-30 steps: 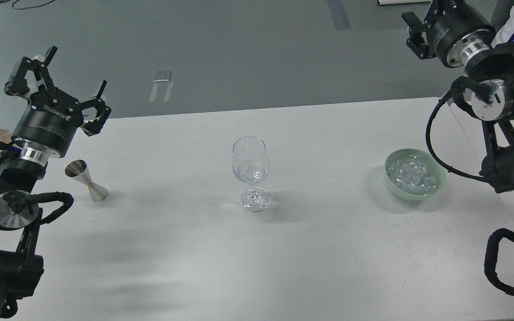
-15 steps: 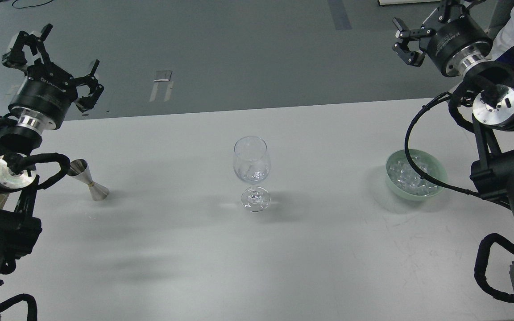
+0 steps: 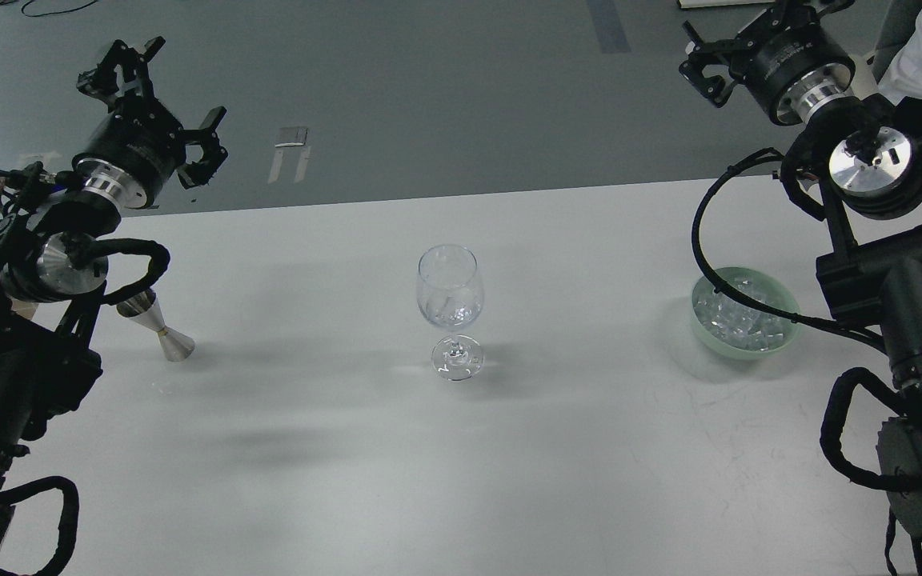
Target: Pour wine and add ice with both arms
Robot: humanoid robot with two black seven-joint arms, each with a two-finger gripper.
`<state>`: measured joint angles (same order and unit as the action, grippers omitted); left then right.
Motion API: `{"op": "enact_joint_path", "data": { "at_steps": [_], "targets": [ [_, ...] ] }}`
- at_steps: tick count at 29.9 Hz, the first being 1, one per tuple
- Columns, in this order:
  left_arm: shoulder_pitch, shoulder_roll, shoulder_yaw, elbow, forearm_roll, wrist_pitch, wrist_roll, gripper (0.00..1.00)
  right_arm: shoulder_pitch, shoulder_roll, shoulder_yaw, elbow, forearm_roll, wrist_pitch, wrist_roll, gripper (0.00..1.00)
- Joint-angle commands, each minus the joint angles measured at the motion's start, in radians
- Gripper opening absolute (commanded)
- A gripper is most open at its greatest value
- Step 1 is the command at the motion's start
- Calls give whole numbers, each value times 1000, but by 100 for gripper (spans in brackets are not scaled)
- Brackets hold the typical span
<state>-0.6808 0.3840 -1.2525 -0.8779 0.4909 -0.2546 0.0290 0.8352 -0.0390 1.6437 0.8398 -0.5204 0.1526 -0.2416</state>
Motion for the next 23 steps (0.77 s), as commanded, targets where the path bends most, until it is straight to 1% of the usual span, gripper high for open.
{"op": "enact_joint_path", "data": {
  "at_steps": [1,2,4,5,6,8,11,13,16,17,18,20,23],
  "targets": [
    [-2,-1,11,0,40,3,-1,98,10,4,-5,-30,0,45,2,100],
    [-5,-1,11,0,46,3,-6,98,10,5,-5,-36,0,51,2,100],
    [-9,1,11,0,49,3,-40,98,10,4,-5,-41,0,56,5,100],
    [-11,1,11,0,46,5,-64,98,10,1,-5,-42,0,59,11,100],
    [-10,-2,11,3,45,12,-76,98,10,-2,-5,-44,0,62,18,100],
    [-9,-8,11,10,43,14,-80,98,10,-2,-7,-54,0,68,19,100],
    [-14,-20,10,49,41,14,-87,98,18,4,-10,-70,0,70,21,100],
    [-45,-31,11,83,41,12,-89,98,33,4,-12,-76,0,71,25,100],
    [-91,-36,15,166,38,3,-93,98,51,5,-13,-110,0,74,42,100],
    [-112,-36,13,203,35,1,-96,98,61,5,-13,-123,0,76,59,100],
    [-120,-37,15,214,35,1,-100,98,65,4,-13,-131,0,76,65,100],
    [-126,-33,15,220,35,-3,-122,98,73,4,-13,-142,0,76,81,100],
    [-125,-28,15,220,35,-26,-124,98,73,4,-13,-142,0,76,82,100]
  ]
}}
